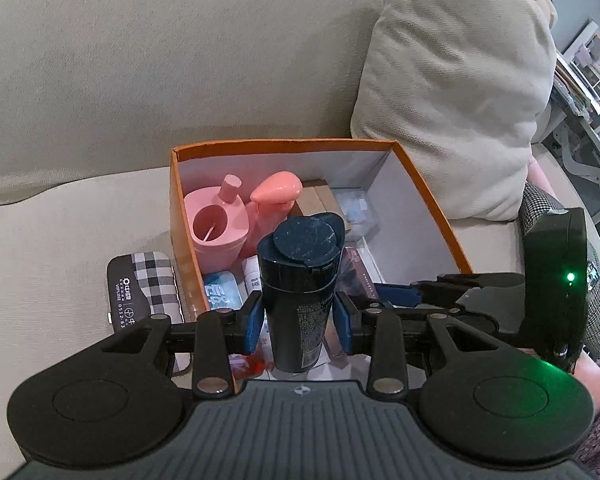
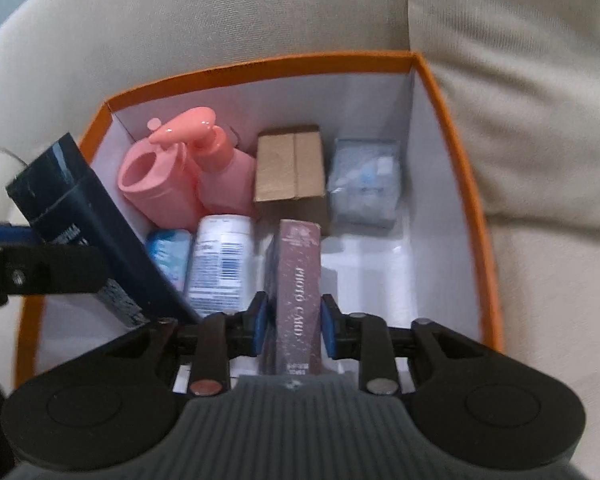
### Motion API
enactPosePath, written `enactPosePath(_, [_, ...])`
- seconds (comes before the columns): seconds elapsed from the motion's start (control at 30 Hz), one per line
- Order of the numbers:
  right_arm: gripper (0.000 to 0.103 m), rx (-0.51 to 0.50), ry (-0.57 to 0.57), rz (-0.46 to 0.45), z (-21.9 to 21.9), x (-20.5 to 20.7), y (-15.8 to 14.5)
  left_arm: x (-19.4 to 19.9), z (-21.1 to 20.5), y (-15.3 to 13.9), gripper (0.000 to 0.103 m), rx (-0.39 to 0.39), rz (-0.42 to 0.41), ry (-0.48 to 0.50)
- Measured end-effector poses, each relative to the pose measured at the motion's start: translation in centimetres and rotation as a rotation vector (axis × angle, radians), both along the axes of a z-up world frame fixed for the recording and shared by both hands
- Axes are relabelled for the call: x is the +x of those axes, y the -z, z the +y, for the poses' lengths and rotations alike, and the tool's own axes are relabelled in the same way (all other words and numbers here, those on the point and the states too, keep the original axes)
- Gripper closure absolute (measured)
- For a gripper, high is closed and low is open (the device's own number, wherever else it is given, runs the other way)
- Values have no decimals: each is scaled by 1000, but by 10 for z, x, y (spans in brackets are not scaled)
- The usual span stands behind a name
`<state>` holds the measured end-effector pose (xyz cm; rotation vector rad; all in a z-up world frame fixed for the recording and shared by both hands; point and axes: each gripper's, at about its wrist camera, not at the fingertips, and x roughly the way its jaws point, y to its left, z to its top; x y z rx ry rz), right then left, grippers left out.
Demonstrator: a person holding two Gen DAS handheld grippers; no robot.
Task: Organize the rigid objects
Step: 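Lower photo-card box into box and open right tool while left tool holds can above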
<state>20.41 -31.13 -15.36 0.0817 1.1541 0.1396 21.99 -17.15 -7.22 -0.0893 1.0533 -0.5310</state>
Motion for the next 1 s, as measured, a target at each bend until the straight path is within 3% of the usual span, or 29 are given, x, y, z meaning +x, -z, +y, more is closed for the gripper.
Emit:
enactPosePath(0.1, [70, -37, -33, 0, 4, 1, 0, -1, 1, 0, 61, -3, 3, -2])
enactPosePath(0.3, [54, -155, -117, 10, 18, 2, 12, -1, 2, -2, 61, -2, 0, -1])
enactPosePath(0.47, [49, -165, -144, 24, 19, 4, 11, 0, 4, -2, 61, -4, -6, -3])
enactPosePath(0.63, [39, -143, -277, 93, 22, 5, 15, -1, 5, 0, 61, -15, -2, -8])
enactPosePath(0.77, [37, -159, -380, 122, 25, 7, 16, -2, 6, 1, 61, -20, 3, -10])
enactPosePath(1.0, [29, -276, -616, 198, 39, 8, 22, -2, 10, 4, 61, -28, 13, -15])
